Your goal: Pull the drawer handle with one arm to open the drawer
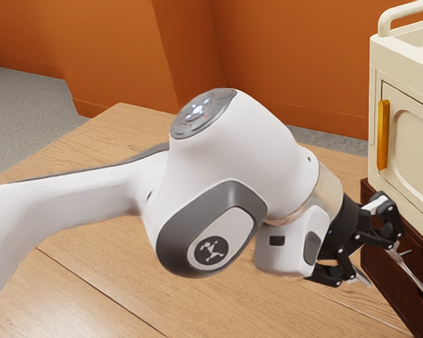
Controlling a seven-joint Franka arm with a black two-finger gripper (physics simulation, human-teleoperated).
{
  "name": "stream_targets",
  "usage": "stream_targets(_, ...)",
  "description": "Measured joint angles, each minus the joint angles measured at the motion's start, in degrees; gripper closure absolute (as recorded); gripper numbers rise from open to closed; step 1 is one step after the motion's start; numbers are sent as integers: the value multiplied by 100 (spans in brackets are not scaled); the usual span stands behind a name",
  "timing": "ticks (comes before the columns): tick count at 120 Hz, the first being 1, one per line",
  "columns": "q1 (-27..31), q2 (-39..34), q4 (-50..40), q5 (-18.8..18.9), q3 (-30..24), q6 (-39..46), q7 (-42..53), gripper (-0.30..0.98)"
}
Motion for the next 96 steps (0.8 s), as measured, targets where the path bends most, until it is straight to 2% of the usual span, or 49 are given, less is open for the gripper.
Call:
stream_targets(39, 37, 414, 306, -215, 9, 74, -37, 46)
stream_targets(96, 80, 642, 349, -449, 6, 96, -67, 53)
